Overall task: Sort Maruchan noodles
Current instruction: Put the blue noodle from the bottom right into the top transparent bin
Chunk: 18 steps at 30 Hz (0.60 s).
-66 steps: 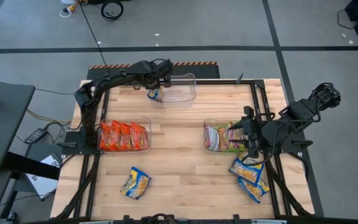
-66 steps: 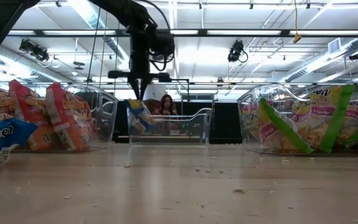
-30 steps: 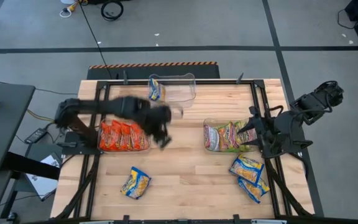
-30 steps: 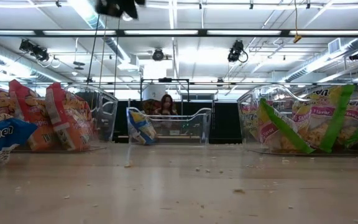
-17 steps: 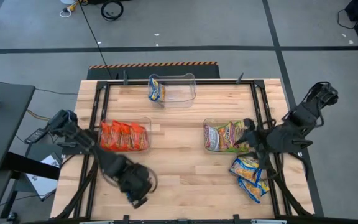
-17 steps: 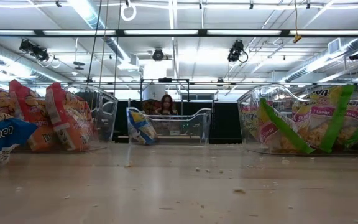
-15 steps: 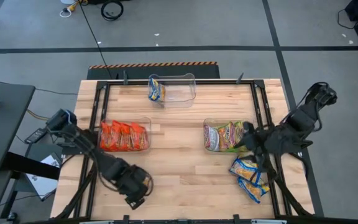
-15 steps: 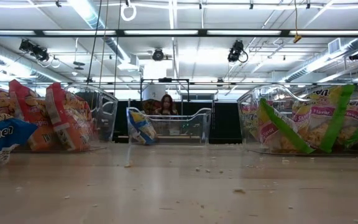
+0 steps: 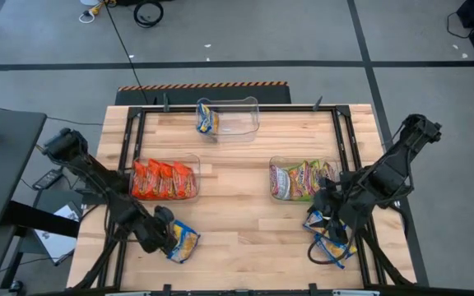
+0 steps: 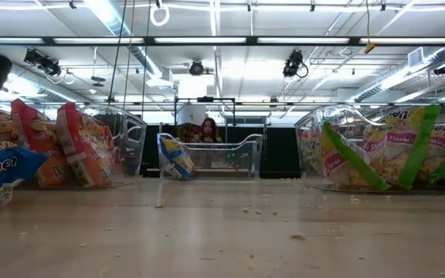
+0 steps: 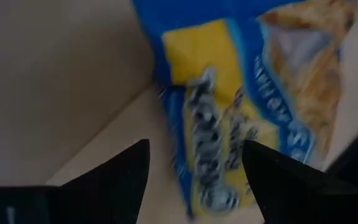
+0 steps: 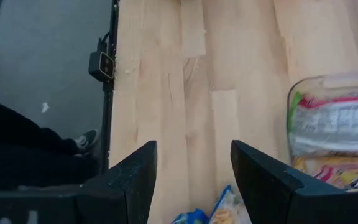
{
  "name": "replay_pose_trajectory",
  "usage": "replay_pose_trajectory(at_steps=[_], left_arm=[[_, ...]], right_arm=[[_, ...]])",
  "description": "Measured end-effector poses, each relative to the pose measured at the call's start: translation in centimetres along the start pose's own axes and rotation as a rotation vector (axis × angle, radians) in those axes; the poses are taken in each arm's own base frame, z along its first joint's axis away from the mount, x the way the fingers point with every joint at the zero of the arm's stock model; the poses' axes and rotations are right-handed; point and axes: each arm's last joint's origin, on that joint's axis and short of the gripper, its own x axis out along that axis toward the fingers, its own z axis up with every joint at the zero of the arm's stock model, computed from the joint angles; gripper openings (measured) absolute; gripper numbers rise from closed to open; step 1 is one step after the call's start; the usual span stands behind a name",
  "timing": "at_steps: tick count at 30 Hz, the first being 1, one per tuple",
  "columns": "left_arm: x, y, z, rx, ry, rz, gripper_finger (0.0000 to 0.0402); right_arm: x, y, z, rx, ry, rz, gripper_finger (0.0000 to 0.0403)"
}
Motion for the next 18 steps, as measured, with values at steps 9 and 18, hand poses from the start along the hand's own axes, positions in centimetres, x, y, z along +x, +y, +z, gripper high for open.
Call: replay_pose_trajectory(at_steps=[9, 18], left_arm=[[1.8, 1.8, 0.4, -0.006, -0.089, -0.172, 0.0256], [1.8, 1.9, 0.7, -0.020, -0.164, -0.171, 0.0123]], right_arm=[[0.5, 0.3, -0.1, 0.028, 0.035, 0.010, 0.0210], [0.5, 0.1, 0.0, 0.024, 0.011, -0.018, 0.0210]])
